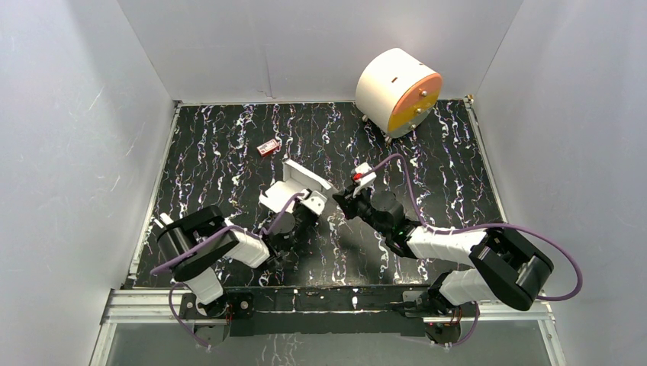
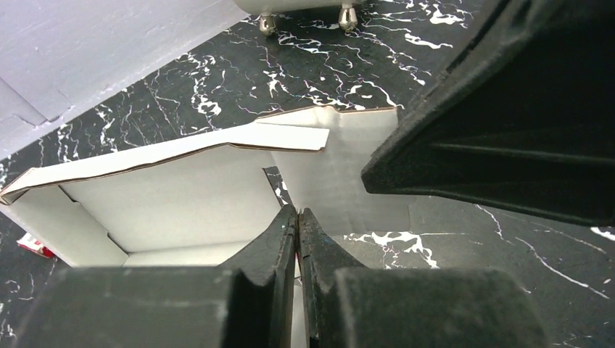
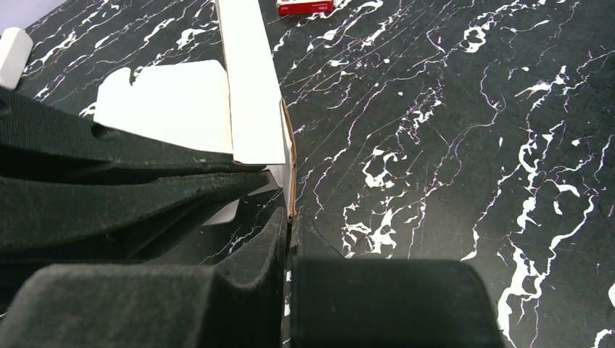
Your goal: Fold the paper box
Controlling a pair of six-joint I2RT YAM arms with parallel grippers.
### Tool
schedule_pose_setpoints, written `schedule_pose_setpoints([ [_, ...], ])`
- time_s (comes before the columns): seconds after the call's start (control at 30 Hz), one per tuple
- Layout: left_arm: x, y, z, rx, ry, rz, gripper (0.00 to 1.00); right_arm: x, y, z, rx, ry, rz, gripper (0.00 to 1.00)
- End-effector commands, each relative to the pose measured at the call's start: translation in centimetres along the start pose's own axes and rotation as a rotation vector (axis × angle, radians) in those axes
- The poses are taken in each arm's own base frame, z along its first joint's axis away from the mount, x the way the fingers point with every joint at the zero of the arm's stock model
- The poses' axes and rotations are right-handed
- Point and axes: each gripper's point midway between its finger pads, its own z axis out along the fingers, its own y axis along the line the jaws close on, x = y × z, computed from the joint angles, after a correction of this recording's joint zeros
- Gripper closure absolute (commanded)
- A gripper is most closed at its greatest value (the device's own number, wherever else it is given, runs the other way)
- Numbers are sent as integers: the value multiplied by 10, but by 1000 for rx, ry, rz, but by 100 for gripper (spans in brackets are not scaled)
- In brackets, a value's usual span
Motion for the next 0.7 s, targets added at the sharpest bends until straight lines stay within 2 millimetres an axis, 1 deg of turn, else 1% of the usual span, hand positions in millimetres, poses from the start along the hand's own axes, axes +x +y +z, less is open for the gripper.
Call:
schedule_pose_setpoints([
  [0.0, -31, 15, 0, -37, -72, -153, 95, -13, 1, 4, -3, -31, -24, 100],
  [0.13, -25, 11, -3, -22, -43, -241, 92, -11, 2, 5, -19, -33, -52, 100],
  [0.2, -19, 5, -5, -3, -28, -291, 92, -8, 2, 7, -23, -28, -77, 100],
  [0.3, -11, -2, -10, 11, -4, -380, 86, -2, -1, 10, -23, -16, -123, 100],
  [0.37, -10, -1, -13, 9, -1, -422, 83, 3, -3, 12, -16, -6, -149, 100],
  [0.5, -15, 6, -20, 7, -17, -514, 78, 16, -9, 18, -5, 27, -208, 100],
  [0.6, -18, 11, -26, 18, -26, -574, 71, 23, -9, 23, -9, 45, -223, 100],
  [0.67, -14, 7, -28, 39, -6, -557, 65, 26, -8, 26, -18, 51, -222, 100],
])
